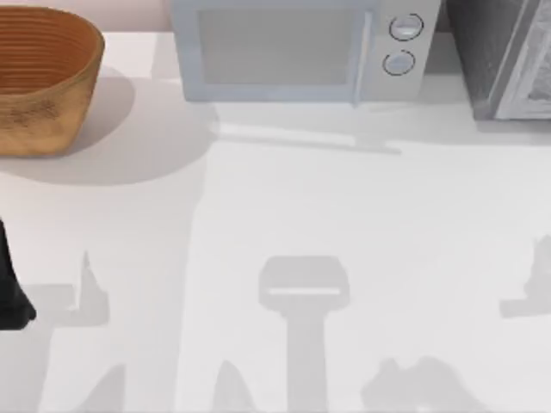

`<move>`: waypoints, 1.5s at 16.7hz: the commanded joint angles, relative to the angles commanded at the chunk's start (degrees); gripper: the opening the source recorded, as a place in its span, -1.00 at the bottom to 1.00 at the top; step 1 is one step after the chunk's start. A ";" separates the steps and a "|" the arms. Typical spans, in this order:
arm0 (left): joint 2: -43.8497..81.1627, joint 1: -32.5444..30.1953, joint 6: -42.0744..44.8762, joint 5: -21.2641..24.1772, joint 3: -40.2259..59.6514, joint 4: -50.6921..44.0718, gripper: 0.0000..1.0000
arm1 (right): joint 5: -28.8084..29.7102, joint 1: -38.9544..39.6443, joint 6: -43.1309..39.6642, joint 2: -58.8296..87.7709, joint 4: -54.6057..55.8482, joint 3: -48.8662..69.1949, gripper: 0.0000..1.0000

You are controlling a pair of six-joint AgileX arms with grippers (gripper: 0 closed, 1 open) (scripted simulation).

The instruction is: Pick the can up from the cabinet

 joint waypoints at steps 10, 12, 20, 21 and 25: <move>0.00 0.00 0.00 0.00 0.00 0.00 1.00 | -24.86 -7.50 1.02 54.42 40.23 15.07 -1.00; 0.00 0.00 0.00 0.00 0.00 0.00 1.00 | -30.53 -9.20 1.16 67.55 49.37 18.47 -1.00; 0.00 0.00 0.00 0.00 0.00 0.00 1.00 | -49.36 -14.57 1.37 111.10 79.64 30.04 -1.00; 0.00 0.00 0.00 0.00 0.00 0.00 1.00 | -50.91 -14.99 1.37 114.46 82.13 31.02 -1.00; 0.00 0.00 0.00 0.00 0.00 0.00 1.00 | -54.48 -15.93 1.36 121.87 87.87 33.30 -1.00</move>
